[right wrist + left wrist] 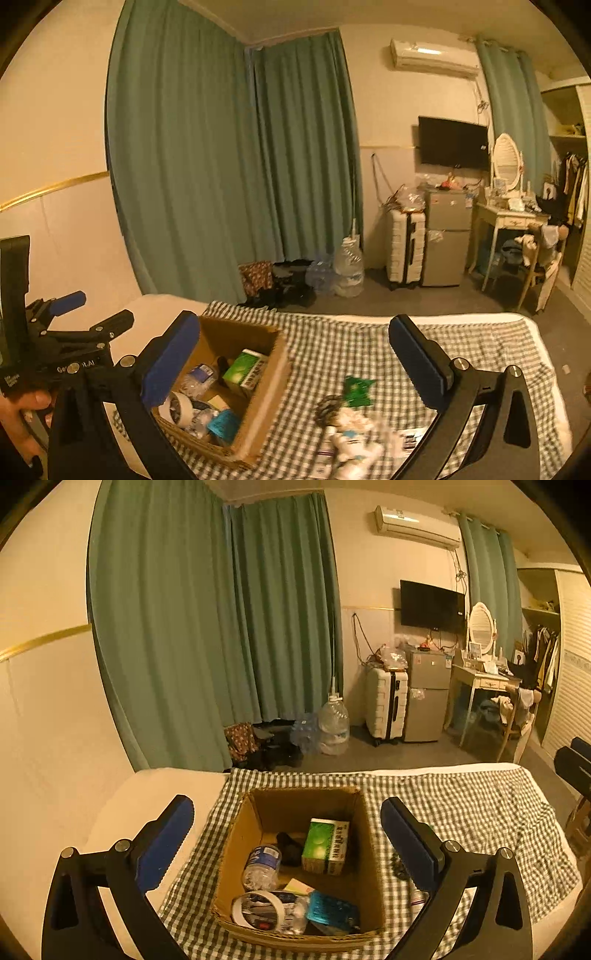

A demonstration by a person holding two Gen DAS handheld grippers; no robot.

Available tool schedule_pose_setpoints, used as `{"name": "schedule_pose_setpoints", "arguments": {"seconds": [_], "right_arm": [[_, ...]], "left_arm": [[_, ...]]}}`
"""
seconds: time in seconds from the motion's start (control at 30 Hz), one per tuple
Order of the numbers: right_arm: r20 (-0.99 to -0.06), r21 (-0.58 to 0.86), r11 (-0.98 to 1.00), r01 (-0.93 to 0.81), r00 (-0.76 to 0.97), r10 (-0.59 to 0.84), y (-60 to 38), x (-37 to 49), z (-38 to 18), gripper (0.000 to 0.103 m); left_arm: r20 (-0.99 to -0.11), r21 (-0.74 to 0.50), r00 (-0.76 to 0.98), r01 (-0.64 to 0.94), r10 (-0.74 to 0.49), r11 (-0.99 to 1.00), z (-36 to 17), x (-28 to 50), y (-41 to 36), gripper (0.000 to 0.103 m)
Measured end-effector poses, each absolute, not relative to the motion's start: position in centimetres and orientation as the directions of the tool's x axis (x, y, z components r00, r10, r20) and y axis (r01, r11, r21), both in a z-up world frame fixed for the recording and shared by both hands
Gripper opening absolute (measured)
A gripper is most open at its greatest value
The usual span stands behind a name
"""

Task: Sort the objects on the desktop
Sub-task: 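Open both tools to drop the tape roll and medicine box into the box, then move both tools back over the remaining items on the bedspread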

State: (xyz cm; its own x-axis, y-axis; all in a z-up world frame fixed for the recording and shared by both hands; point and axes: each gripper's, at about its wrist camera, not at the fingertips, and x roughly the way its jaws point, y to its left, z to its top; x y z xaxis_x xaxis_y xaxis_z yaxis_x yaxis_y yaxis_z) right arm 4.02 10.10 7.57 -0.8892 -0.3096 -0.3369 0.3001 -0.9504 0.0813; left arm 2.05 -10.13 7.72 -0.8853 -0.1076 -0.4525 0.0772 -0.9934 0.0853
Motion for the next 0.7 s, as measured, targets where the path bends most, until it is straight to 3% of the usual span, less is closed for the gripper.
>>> {"name": "schedule_pose_setpoints", "arguments": {"seconds": [0.43,0.7], "right_arm": [[-0.254,-0.039,-0.969,0.242,-0.941,-0.225,16.3,7.7,10.0,0.102],[-0.237,-0.029,-0.955,0.294,-0.931,-0.279,19.8,7.9,9.8,0.102]], "left_arm": [[-0.381,0.126,-0.914,0.098,-0.14,-0.987,11.1,5.0,-1.9,0.103],[-0.363,0.13,-0.929,0.032,-0.078,-0.991,10.7,5.1,2.5,0.103]]}}
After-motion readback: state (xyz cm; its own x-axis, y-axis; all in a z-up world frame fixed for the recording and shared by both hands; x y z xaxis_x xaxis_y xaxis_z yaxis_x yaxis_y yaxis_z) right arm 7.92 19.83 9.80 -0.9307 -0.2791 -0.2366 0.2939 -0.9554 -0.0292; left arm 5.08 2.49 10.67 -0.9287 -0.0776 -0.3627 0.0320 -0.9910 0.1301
